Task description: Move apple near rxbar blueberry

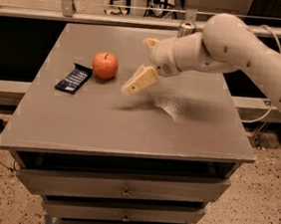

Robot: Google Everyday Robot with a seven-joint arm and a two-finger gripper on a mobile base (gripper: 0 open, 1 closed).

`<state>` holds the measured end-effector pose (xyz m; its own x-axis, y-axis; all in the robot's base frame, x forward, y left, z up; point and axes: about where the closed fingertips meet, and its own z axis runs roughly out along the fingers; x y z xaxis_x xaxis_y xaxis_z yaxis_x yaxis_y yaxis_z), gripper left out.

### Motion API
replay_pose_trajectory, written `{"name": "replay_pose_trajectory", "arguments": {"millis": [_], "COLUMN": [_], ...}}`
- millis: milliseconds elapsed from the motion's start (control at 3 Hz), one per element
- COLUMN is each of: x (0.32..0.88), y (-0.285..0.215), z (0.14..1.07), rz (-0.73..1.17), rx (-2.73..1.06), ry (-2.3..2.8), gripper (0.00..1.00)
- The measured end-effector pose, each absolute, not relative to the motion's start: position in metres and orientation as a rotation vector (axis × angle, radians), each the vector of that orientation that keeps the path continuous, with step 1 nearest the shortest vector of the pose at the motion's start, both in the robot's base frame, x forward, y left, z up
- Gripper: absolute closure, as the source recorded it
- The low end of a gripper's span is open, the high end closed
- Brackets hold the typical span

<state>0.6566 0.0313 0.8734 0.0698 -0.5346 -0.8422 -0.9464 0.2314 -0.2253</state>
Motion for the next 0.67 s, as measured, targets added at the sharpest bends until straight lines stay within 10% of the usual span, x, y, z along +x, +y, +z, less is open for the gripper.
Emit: {"name": "replay_pose_trajectory", "arguments": {"millis": [667], "x": [0.627], "y": [-0.068], "z": [0.902], "rz": [0.548], "rx": [-1.219], "ry": [1.568], "gripper": [0.00]}}
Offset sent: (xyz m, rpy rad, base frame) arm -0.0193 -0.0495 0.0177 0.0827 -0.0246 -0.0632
